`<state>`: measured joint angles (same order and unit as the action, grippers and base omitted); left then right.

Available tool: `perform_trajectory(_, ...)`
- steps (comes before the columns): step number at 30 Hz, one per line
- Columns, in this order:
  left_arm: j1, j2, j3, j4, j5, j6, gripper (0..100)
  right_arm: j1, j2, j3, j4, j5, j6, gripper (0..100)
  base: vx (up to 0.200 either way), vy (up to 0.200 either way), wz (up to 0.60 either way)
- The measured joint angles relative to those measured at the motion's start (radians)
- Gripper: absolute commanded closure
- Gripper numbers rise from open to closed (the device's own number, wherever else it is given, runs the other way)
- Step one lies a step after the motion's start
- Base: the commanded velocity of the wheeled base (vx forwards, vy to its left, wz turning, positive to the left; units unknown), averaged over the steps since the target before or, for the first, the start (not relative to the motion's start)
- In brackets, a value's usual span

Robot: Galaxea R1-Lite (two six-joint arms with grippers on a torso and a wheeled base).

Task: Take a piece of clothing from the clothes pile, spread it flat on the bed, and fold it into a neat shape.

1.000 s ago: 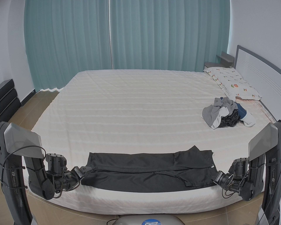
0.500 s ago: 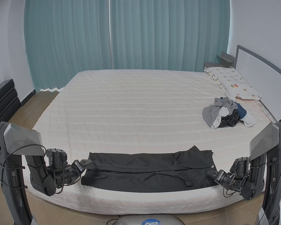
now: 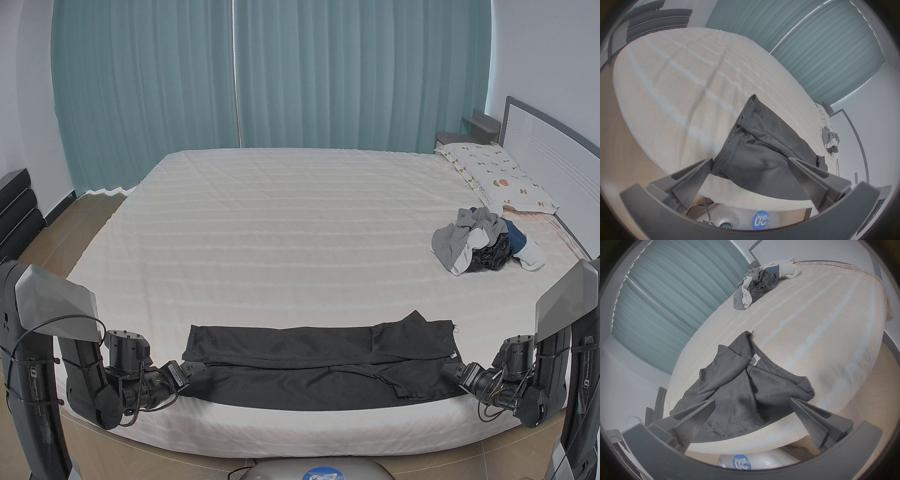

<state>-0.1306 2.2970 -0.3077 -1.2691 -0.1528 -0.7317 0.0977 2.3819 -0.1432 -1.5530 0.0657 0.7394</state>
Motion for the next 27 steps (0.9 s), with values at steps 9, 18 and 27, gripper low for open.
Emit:
perform_trajectory(9,-0.012,0.019,0.008,-0.024,0.009,0.011,100,0.006,0.000,0.001,0.000,0.000,0.000,0,0.000,0.000,0.00)
perform_trajectory(18,0.000,0.028,0.073,-0.021,0.073,0.132,100,-0.003,-0.011,0.003,0.000,0.004,0.001,0,0.000,0.000,0.00)
perform_trajectory(27,0.020,0.046,0.097,-0.018,0.106,0.161,100,-0.003,-0.016,0.008,0.000,0.006,0.000,0,0.000,0.000,0.00)
